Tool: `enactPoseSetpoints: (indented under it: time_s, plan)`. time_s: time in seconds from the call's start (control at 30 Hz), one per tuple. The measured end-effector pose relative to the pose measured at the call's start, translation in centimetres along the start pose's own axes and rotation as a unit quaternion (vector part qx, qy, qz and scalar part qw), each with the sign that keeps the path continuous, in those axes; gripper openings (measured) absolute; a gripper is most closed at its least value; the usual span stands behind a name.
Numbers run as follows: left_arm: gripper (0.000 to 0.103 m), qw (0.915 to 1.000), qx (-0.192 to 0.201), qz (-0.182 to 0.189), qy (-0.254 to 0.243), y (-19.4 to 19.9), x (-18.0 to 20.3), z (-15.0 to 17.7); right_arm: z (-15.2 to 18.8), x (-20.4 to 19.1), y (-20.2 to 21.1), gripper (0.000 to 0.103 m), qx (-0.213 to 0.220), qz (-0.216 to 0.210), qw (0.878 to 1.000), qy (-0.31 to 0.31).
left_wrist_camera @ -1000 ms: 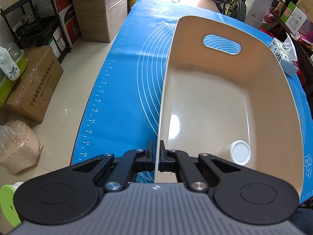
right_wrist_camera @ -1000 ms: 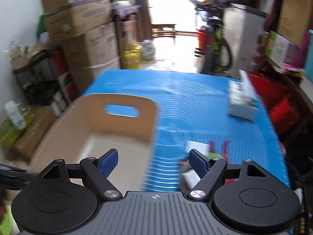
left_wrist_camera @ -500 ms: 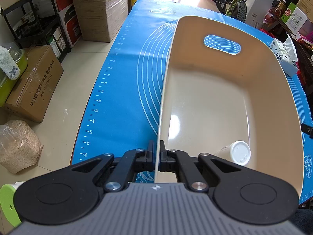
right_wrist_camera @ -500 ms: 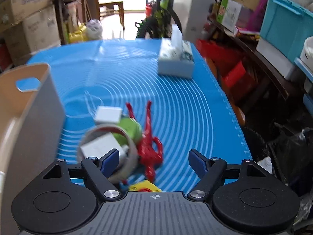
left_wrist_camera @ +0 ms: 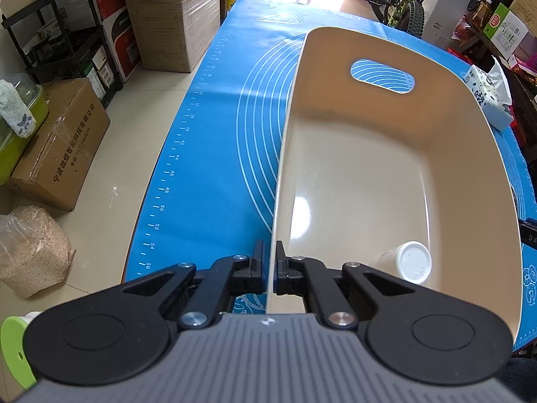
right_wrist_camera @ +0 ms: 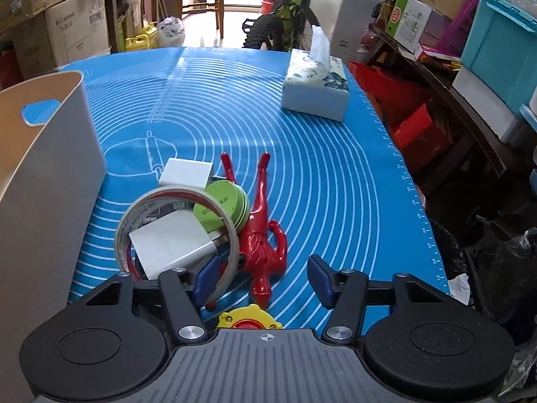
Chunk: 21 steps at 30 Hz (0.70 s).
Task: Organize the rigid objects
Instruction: 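Grasp the tape roll rim with the right tool and lift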
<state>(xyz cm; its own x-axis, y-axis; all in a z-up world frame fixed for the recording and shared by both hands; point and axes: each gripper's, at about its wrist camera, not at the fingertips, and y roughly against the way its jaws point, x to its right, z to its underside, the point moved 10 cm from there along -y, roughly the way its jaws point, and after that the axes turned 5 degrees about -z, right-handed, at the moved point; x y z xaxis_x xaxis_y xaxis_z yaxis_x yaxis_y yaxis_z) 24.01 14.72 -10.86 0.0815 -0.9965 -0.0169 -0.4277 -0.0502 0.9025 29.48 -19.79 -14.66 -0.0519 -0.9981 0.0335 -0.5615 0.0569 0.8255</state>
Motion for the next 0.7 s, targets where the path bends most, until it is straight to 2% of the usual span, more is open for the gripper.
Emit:
enactPoseSetpoints:
  time_s: [0.07, 0.17, 0.3, 0.43, 0.7]
  plan:
    - [0.008, 1.0000, 0.000, 0.000, 0.001, 0.0, 0.0, 0.0, 0.1, -0.2, -0.2, 0.060, -0.001, -0.005, 1.000, 0.001]
    - [0.008, 1.0000, 0.000, 0.000, 0.000, 0.0, 0.0, 0.0, 0.4, -0.5, -0.4, 0.048, -0.009, -0.019, 1.000, 0.000]
    - [0.008, 1.0000, 0.000, 0.000, 0.001, 0.0, 0.0, 0.0, 0.5, -1.3, -0.5, 0.025, -0.012, -0.039, 0.999, -0.001]
    - [0.008, 1.0000, 0.000, 0.000, 0.000, 0.0, 0.0, 0.0, 0.3, -1.2, 0.0, 0.018, 0.003, -0.049, 0.999, -0.018]
    - [0.008, 1.0000, 0.000, 0.000, 0.000, 0.0, 0.0, 0.0, -1.0, -0.4, 2.1, 0.016, 0.050, -0.034, 0.997, -0.038]
